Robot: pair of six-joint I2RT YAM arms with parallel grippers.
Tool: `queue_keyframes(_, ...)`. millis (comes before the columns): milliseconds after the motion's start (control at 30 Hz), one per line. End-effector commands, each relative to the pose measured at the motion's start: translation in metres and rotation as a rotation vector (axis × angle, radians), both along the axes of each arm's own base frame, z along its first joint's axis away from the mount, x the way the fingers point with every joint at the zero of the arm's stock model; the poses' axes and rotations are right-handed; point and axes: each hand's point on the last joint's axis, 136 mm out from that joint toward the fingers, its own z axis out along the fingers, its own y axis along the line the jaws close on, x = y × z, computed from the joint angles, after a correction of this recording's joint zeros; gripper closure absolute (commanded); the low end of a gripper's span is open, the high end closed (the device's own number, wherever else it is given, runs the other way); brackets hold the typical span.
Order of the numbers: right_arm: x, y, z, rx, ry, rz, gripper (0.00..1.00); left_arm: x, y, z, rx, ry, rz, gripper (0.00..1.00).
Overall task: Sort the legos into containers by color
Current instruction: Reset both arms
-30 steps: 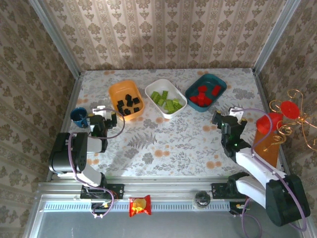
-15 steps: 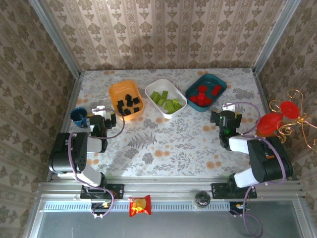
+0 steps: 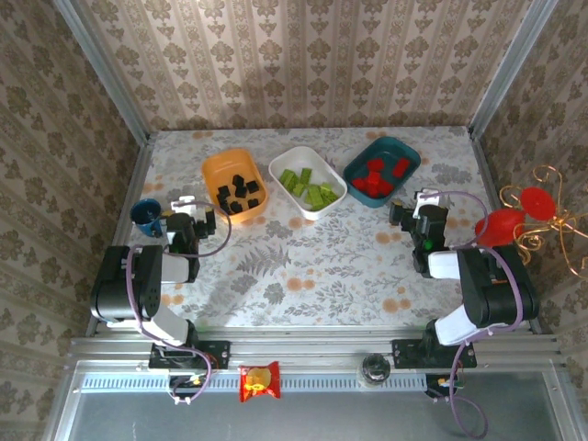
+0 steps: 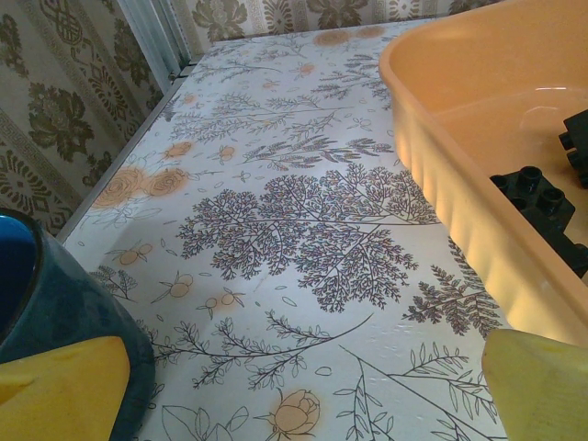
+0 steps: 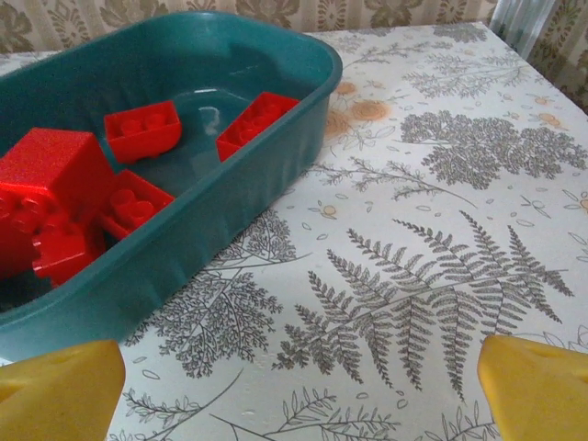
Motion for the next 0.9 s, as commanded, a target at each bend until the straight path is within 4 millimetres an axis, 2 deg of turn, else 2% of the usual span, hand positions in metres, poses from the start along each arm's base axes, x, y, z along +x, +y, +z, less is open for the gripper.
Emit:
queue_keyframes(0,0.0038,0.0027,0.0087,0.006,-0.045,0.017,0.00,0.0079,0.0011,0.0134,0.012,-0.043,-0.002,0.00)
queue_keyframes(867,0.0044,0.0034,0.0090,0.003,-0.043,0.017,0.00,0.0066,-0.0016,0.0141,0.035,-0.051,0.002,0.00)
